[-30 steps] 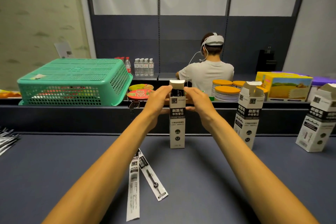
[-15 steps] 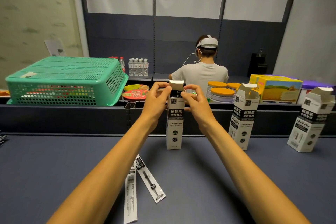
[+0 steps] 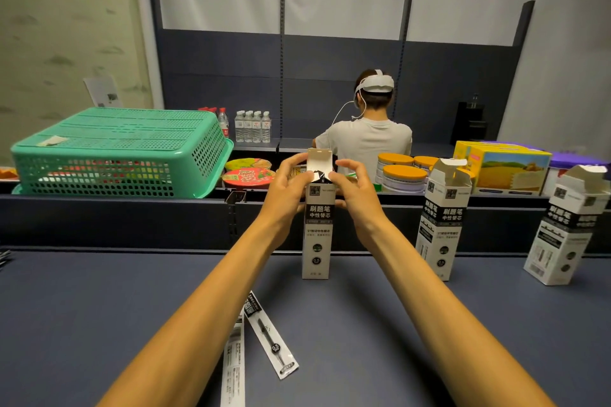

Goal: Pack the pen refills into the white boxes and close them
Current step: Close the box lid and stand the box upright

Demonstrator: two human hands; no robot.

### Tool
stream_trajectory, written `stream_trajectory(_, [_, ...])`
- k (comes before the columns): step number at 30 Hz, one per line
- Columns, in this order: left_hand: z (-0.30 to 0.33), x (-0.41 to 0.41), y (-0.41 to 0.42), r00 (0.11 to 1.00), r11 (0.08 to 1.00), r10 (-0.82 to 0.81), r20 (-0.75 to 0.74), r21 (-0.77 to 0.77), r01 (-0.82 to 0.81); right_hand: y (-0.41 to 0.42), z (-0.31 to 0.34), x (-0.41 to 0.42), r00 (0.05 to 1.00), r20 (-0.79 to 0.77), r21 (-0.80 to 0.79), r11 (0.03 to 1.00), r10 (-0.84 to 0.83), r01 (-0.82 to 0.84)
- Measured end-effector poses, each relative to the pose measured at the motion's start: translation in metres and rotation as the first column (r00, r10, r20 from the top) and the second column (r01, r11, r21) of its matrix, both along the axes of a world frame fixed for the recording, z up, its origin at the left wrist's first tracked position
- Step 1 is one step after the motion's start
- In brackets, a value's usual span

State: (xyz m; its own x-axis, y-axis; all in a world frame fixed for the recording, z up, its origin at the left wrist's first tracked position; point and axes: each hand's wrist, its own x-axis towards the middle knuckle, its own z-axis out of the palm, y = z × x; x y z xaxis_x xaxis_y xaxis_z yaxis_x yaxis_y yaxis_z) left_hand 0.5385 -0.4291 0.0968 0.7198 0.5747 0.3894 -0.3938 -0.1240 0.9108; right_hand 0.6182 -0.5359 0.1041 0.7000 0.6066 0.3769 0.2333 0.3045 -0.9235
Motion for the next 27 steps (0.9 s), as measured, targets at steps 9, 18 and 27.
stream_trajectory(9, [0.0025,-0.0003,0.0031,0.999,0.995,-0.011,-0.043,0.102,0.015,-0.0025,-0.0003,0.0061,0.973,0.232,-0.036,0.999,-0.001,0.01])
stream_trajectory(18, [0.0008,-0.0007,-0.0004,0.999,0.995,-0.017,-0.031,0.098,0.02,-0.0052,-0.004,0.0071,0.957,0.289,-0.035,0.999,-0.018,0.029])
stream_trajectory(27, [0.0009,-0.0021,-0.0027,0.999,0.997,-0.024,-0.023,0.07,0.026,-0.0066,-0.002,0.0024,0.984,0.179,-0.018,1.0,0.016,-0.013])
